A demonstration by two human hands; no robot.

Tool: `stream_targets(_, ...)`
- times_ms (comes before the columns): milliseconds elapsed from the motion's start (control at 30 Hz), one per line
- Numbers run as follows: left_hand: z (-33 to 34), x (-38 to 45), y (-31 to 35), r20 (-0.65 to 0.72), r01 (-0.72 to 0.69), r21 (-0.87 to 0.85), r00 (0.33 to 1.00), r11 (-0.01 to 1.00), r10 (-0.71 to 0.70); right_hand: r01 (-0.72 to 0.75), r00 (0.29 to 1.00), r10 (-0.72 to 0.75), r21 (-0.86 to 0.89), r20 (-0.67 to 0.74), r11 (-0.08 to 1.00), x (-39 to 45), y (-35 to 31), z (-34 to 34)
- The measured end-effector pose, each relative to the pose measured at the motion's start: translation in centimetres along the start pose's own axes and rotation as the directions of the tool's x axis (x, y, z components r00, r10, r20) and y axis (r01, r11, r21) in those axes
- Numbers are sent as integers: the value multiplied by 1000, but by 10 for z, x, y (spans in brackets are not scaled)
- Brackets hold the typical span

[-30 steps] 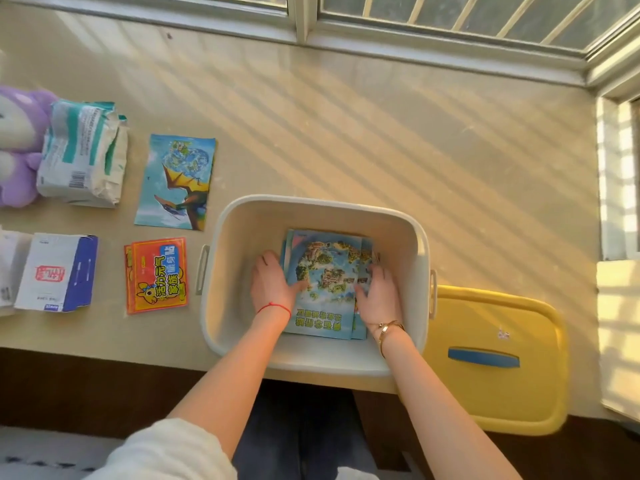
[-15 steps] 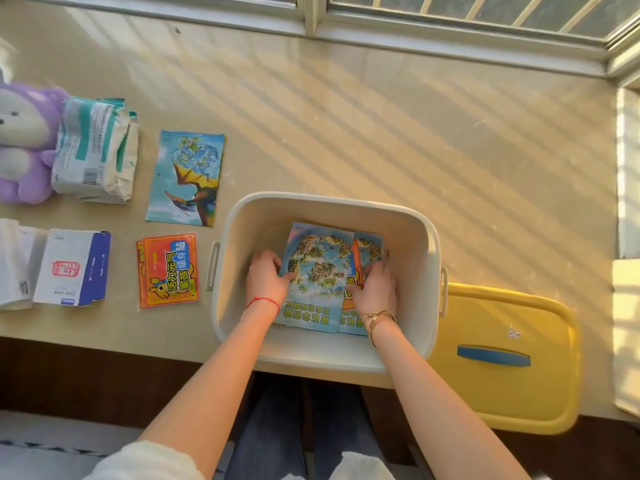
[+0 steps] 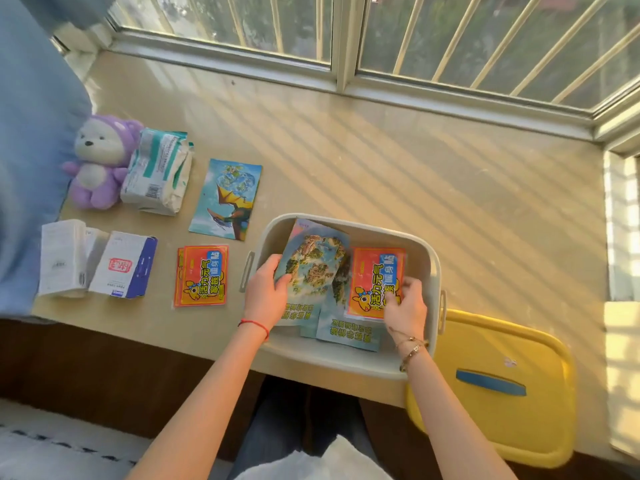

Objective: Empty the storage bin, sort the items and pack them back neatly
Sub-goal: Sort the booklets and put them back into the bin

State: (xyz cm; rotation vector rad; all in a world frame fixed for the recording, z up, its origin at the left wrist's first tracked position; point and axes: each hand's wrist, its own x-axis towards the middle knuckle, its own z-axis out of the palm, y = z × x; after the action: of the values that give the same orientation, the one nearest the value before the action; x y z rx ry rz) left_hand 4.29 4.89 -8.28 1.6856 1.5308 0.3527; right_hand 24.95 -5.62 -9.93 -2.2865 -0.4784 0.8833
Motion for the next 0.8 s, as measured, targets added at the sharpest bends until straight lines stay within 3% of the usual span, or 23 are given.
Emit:
stream_targets(233, -83, -9, 5, -138, 42, -206, 988, 978, -71, 137, 983, -155, 163, 100, 977, -42, -49, -8)
stream_targets(467, -171, 28, -22, -216, 74, -393, 962, 917, -170, 194, 948, -241, 221, 208, 956, -88, -118, 61)
stream_targets(633, -208, 94, -56, -115, 83, -402, 983, 912, -140, 221, 938, -265, 200, 225, 954, -110, -153, 131)
stream_targets(800, -214, 163, -93, 22, 133, -316, 991, 939, -133, 113, 965, -155, 196, 212, 974, -128, -155, 204)
